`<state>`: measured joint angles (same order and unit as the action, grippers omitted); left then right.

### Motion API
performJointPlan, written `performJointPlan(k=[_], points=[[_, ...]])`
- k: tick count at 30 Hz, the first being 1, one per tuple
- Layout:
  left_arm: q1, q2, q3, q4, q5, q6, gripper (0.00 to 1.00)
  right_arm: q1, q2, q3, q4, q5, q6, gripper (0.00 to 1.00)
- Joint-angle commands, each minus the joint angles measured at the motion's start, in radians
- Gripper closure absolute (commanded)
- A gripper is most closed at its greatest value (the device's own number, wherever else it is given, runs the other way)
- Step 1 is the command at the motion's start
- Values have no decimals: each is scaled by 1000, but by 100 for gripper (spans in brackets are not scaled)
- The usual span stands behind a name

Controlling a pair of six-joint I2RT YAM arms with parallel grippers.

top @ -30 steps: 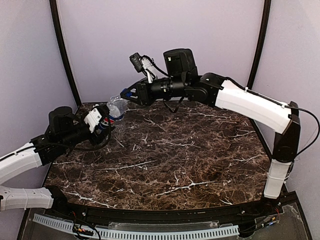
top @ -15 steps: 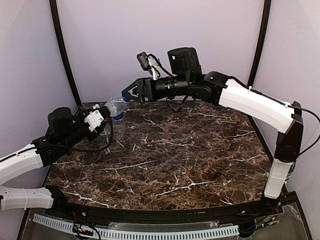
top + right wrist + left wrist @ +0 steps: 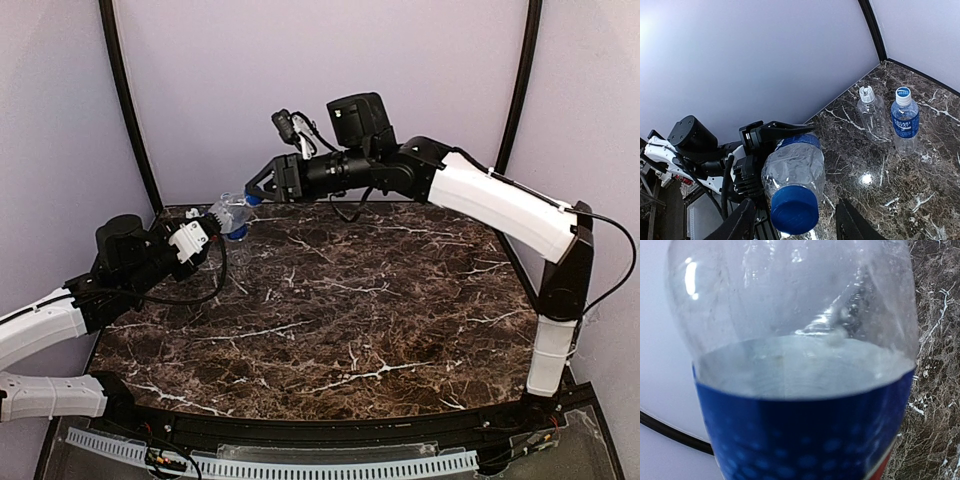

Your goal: Unscrew the bottle caps

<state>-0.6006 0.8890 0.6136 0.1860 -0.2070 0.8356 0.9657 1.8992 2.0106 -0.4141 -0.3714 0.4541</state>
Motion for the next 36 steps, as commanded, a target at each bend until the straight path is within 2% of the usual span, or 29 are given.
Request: performJointPlan(k=[1,3,9,12,13,16,18,21,22,26,30,36], points=[[-3,1,-14,21,2,7,65,-7,35,42,-2,-21,3,47],[-3,1,-14,20,5,6,65,-7,43,46,-3,-28,5,52],[-4,0,-15,22,13,0,65,-10,52,50,-4,-50,2,76],[-3,-3,-14,23,25,-13,65,-12,58,52,-2,-94,-23,98],[-3,-5,-11,19,39,-36,65,-12,59,54,0,-130,-42,100],[-2,-18,11,-66,125,-101,65,-5,50,44,-7,-232,-175,100],[-2,-30,37,-153,271,-139,65,10,28,18,-34,-283,-330,100],[-2,-44,82,-290,561,-185,69,52,-21,-55,-96,-329,-654,100],[-3,-45,91,-342,659,-195,69,69,-38,-79,-114,-325,-753,100],[-3,-26,148,-483,885,-222,71,149,-68,-110,-248,-241,-1130,100],[-4,-9,164,-552,971,-230,71,206,-68,-102,-341,-83,-1399,100],[-3,-5,176,-566,996,-212,72,243,-76,-110,-398,106,-1636,100]])
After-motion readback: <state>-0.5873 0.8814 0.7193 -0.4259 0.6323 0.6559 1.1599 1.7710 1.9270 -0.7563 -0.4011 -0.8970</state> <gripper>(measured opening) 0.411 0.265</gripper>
